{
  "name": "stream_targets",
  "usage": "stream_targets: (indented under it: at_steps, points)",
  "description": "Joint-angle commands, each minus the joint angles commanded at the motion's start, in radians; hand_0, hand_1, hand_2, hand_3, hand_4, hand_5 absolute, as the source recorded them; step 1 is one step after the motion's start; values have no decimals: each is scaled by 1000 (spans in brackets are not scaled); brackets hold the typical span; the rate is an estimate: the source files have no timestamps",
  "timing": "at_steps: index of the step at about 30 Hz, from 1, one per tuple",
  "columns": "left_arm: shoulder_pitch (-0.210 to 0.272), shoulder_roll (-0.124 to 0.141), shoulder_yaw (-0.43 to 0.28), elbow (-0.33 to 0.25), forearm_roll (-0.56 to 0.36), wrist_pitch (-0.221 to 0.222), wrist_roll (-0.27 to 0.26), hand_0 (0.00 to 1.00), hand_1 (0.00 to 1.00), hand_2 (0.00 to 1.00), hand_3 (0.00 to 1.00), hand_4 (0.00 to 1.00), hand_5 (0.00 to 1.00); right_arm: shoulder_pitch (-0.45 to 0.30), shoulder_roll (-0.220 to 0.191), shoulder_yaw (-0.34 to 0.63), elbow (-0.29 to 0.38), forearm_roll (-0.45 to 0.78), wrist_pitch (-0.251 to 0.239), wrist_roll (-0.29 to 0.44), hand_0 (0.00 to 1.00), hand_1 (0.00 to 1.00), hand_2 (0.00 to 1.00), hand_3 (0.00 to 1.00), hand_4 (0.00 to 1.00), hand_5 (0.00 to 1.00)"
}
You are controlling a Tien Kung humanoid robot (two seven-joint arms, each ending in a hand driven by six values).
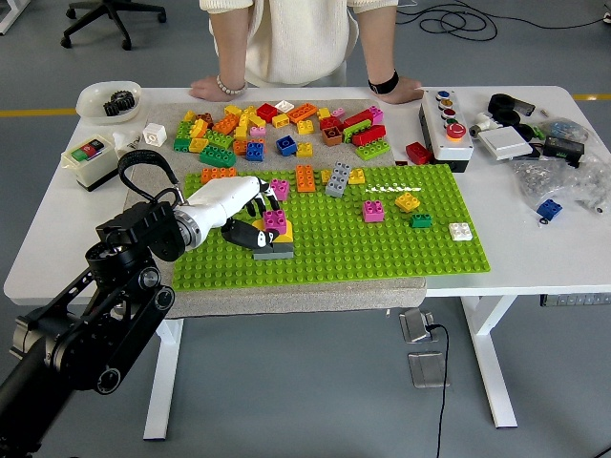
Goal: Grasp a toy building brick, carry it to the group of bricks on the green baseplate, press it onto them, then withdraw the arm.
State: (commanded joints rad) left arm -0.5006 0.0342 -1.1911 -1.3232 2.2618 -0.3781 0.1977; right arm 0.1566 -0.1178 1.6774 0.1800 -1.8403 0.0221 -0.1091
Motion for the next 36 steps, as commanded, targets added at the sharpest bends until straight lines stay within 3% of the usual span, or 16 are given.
stream_targets:
  at_steps: [36]
  points:
    - [-12,0,-9,11,7,1,-18,664,622,569,557,798,295,2,1,-2,0,5,1,0,744,643,682,633,843,520]
